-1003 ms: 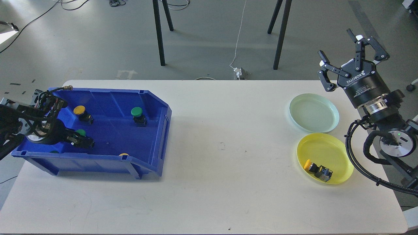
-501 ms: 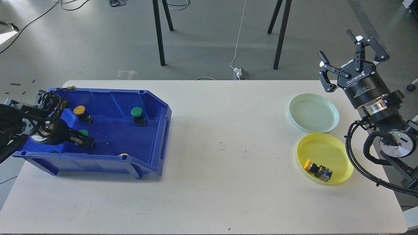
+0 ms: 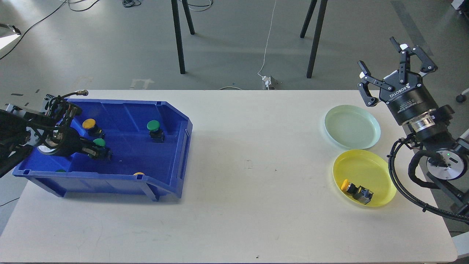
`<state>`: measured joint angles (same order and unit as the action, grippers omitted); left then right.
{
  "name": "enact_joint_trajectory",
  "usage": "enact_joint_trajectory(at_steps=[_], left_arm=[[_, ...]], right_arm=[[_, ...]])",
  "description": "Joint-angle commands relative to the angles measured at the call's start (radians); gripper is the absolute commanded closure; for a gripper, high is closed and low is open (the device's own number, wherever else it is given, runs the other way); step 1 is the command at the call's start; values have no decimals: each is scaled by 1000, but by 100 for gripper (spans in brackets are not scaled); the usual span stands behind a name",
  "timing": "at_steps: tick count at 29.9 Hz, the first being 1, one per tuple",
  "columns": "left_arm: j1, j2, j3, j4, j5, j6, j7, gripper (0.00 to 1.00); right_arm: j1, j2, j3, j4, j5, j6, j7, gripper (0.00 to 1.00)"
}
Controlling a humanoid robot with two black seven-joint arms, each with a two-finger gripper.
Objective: Pass button and place on color plate
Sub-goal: 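Grasp the green button in the bin with the left gripper, then lift the green button and carry it toward the right gripper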
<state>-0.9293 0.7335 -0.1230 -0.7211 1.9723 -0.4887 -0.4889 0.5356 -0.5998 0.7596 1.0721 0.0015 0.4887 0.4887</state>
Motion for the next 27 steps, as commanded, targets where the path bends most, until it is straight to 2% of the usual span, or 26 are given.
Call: enact_joint_trajectory(at_steps=[1, 5, 10, 14, 17, 22, 27], left_arm=[[-34, 95, -9, -134, -35, 0, 0, 72], [-107, 203, -9, -309, -157, 0, 0, 72], [-186, 311, -33, -457, -304, 0, 0, 72], [-187, 334, -133, -506, -674, 0, 0, 72], [-184, 305, -149, -506, -884, 0, 0, 72], [-178, 164, -150, -501, -1117, 0, 0, 72], [-161, -17, -149, -469, -1185, 0, 0, 72]], right_arm=[[0, 0, 10, 0, 0, 0, 0, 22], [0, 0, 17, -1, 0, 0, 0, 22], [0, 0, 17, -1, -5, 0, 0, 22], [0, -9, 15, -1, -11, 0, 0, 19], [-2, -12, 13, -1, -24, 0, 0, 19], [-19, -38, 15, 20, -145, -2, 0, 17], [-80, -110, 15, 138, -250, -116, 0, 17]])
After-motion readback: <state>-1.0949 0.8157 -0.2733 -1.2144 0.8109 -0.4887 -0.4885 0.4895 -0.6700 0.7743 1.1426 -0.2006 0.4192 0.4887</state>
